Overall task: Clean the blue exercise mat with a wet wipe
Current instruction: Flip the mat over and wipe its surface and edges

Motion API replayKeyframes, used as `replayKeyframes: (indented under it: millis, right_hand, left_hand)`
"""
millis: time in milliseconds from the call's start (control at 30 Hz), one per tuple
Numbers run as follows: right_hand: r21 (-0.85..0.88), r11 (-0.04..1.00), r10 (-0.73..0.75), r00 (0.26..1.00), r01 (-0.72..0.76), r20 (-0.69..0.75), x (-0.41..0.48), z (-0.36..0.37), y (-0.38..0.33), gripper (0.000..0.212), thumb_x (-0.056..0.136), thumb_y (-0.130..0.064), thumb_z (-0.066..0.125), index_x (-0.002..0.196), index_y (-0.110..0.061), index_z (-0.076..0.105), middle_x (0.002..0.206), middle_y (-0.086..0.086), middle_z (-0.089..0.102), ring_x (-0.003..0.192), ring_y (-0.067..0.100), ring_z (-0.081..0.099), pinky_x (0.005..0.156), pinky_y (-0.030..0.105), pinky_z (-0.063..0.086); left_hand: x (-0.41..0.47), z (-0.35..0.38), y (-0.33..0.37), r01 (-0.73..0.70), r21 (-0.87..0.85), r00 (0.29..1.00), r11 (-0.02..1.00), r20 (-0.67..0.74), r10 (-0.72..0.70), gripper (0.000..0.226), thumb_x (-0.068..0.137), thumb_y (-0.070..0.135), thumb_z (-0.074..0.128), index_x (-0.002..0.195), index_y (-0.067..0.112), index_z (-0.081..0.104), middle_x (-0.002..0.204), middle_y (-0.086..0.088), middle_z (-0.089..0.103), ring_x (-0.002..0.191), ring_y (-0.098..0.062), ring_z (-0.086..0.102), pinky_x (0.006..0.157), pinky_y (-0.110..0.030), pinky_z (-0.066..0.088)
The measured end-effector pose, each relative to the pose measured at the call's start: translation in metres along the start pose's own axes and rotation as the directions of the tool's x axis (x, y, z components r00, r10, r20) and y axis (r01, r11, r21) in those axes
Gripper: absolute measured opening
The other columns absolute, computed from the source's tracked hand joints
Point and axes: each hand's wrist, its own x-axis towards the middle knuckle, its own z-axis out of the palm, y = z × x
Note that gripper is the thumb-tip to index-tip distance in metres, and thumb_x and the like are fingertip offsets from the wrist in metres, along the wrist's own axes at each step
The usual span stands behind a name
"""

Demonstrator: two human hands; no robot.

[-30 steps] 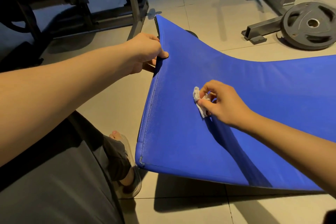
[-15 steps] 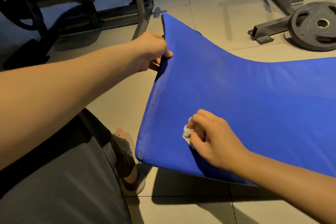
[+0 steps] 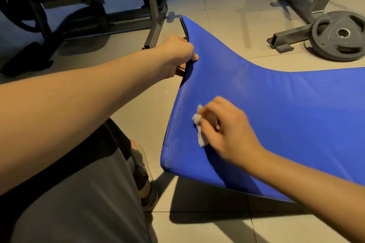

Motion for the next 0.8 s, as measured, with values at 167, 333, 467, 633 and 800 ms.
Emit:
replayKeyframes:
  millis: [167,333,467,633,800]
  right_hand:
    - [0.04,0.967,-0.246,0.875,0.253,0.417,-0.037,0.024,-0.041,0.015,0.091,-0.016,0.067,0.106,-0.017,0.066,0.1,0.001,0.054,0.079,0.017,0.056,0.065,0.028,0.048]
    - [-0.063,0.99,-0.123,0.988,0.13,0.097,0.003,0.007,-0.011,0.006,0.093,-0.013,0.066,0.099,-0.015,0.066,0.095,-0.001,0.049,0.072,0.02,0.053,0.06,0.04,0.052]
    - [0.016,0.961,-0.254,0.855,0.276,0.453,-0.022,0.02,-0.04,0.02,0.089,-0.019,0.068,0.108,-0.021,0.064,0.103,-0.002,0.049,0.077,0.01,0.046,0.063,0.023,0.042]
    - [-0.095,0.961,-0.219,0.925,0.26,0.31,0.002,0.01,-0.011,0.011,0.092,-0.02,0.067,0.102,-0.022,0.064,0.098,-0.006,0.045,0.071,0.014,0.05,0.058,0.026,0.044]
    - [-0.075,0.997,0.025,0.985,-0.013,0.173,0.016,-0.008,0.006,0.014,0.096,-0.015,0.06,0.099,-0.028,0.059,0.096,-0.016,0.038,0.072,0.01,0.048,0.063,0.02,0.042]
  left_hand:
    - [-0.006,0.002,-0.001,0.019,0.008,1.0,1.0,0.019,-0.019,0.02,0.1,-0.001,0.058,0.111,0.016,0.058,0.098,-0.004,0.061,0.082,-0.021,0.062,0.054,-0.033,0.049]
    - [-0.008,0.002,-0.002,0.013,0.002,0.999,1.0,0.042,-0.013,0.014,0.101,0.004,0.058,0.103,0.017,0.057,0.098,-0.005,0.063,0.085,-0.022,0.065,0.055,-0.031,0.051]
    - [-0.012,-0.001,-0.003,0.031,0.046,0.995,0.998,0.098,-0.035,0.017,0.1,0.004,0.059,0.115,0.011,0.058,0.099,-0.006,0.06,0.084,-0.022,0.064,0.055,-0.032,0.053]
    - [-0.012,-0.005,-0.01,0.007,0.102,0.964,0.995,0.263,-0.033,0.025,0.101,0.004,0.057,0.121,0.017,0.055,0.108,-0.007,0.063,0.09,-0.025,0.066,0.065,-0.035,0.057]
    - [-0.014,-0.015,-0.022,0.049,0.106,0.928,0.993,0.363,-0.084,0.041,0.096,-0.001,0.063,0.128,0.021,0.049,0.117,-0.011,0.063,0.096,-0.03,0.07,0.068,-0.037,0.062]
